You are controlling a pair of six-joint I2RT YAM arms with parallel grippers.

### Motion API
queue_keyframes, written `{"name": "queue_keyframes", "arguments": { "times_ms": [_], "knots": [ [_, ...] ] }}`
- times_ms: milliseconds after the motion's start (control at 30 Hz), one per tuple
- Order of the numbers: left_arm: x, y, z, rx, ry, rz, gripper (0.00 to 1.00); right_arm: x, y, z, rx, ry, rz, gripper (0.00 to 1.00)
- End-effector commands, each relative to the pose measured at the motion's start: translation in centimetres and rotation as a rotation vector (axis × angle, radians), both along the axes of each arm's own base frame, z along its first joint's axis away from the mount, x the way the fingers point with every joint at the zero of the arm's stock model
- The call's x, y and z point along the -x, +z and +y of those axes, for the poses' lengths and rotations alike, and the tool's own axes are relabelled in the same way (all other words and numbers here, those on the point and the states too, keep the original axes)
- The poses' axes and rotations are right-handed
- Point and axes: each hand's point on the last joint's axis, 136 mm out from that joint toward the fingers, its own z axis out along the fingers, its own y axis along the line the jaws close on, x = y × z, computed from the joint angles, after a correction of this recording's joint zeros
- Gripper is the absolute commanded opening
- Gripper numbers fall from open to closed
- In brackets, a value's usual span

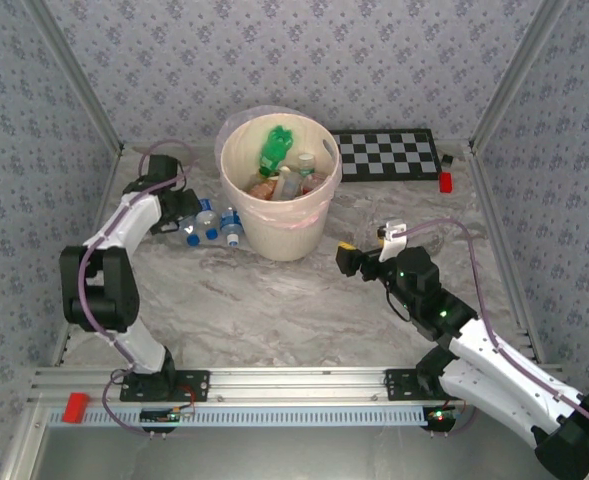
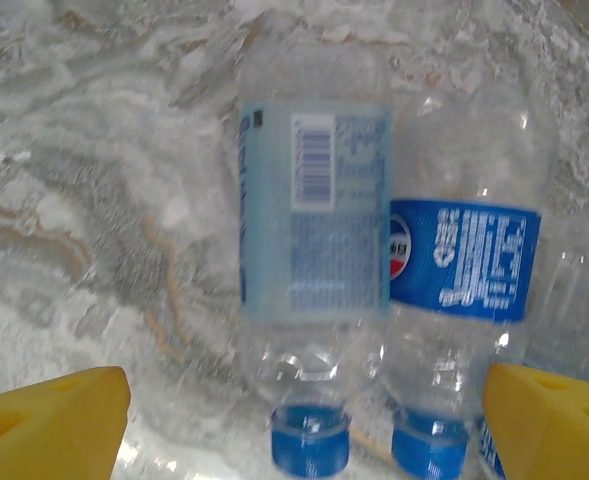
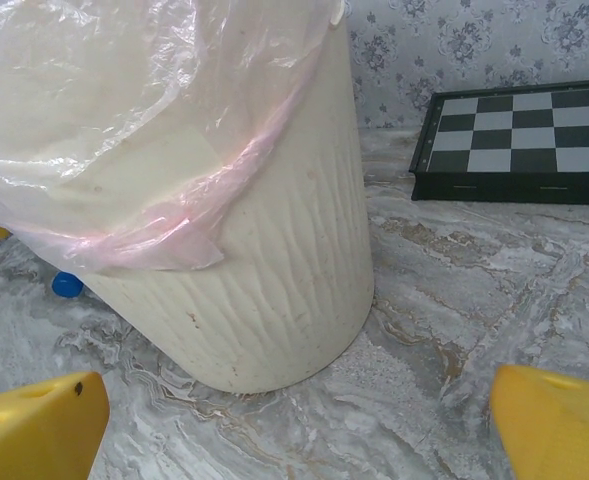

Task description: Put the plastic bottles in the bin

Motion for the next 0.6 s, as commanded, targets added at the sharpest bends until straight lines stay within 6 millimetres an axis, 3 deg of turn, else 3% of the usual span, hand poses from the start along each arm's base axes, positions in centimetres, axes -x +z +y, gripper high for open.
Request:
{"name": "queue_keyframes", "arguments": {
  "times_ms": [0,267,567],
  "knots": [
    [-1.1,-0.4,0.7,-0.021,-0.016,0.029,0.89,-0.1,0.5,-0.3,-0.032,-0.016,-0.019,1.0],
    [-1.9,-3.9,1.0,0.024,-0.002,0.093,0.8,-0.3,0.2,-0.4,-0.025,-0.024,-0.007,1.0],
    [-2.0,-6.0,1.4,0.032,-0.011,0.143,0.75,-0.4,0.2,-0.5,-0.026,-0.025,-0.006,1.0]
  ]
}}
